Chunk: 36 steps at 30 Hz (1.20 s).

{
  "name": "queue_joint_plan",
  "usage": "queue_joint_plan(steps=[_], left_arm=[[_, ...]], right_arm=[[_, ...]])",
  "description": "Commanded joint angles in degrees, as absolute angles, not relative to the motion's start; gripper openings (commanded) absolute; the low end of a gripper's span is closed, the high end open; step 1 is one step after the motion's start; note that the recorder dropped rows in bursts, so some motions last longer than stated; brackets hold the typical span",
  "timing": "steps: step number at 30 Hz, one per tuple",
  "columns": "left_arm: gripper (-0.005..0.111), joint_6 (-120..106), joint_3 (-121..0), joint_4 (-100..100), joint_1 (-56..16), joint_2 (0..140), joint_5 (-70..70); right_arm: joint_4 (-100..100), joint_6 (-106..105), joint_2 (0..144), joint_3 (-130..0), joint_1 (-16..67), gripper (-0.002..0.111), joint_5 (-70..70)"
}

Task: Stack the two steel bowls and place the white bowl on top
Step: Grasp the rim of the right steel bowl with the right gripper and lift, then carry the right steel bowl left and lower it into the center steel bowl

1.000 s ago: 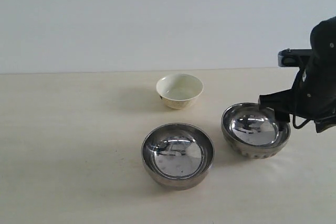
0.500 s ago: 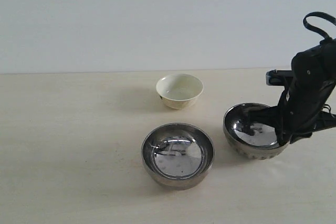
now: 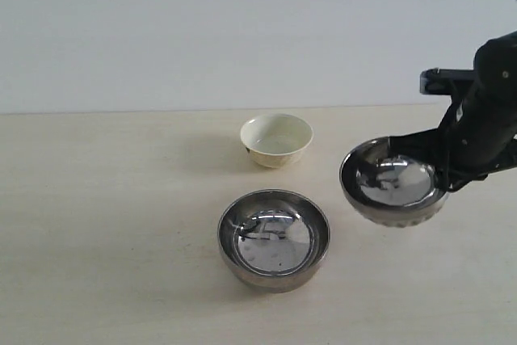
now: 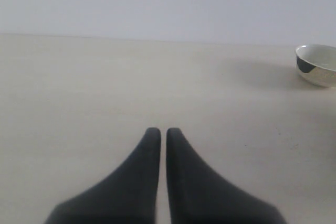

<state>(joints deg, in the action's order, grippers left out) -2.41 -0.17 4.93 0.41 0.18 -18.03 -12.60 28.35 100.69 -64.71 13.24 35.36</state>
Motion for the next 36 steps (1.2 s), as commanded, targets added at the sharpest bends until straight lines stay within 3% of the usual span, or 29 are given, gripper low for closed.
queue_joint_plan(steps=[1,10,20,36], left_arm=[[0.004,-2.1,0.0,4.9,0.1,0.0,-17.6],[0.004,-2.1,0.0,4.9,0.1,0.0,-17.6],[0.004,-2.1,0.0,4.9,0.1,0.0,-17.6],[0.004,-2.1,0.0,4.9,0.1,0.0,-17.6]], right_arm=[[-11.3,26.9,94.2,-64.7,13.1,0.0,36.4],[18.3,1.9,91.4,-64.7,14.3,0.0,38.5],[18.0,1.4,92.9,-64.7,24.6,0.0,36.6],[18.9,1.4,101.4,-64.7,25.2,0.0,33.7]])
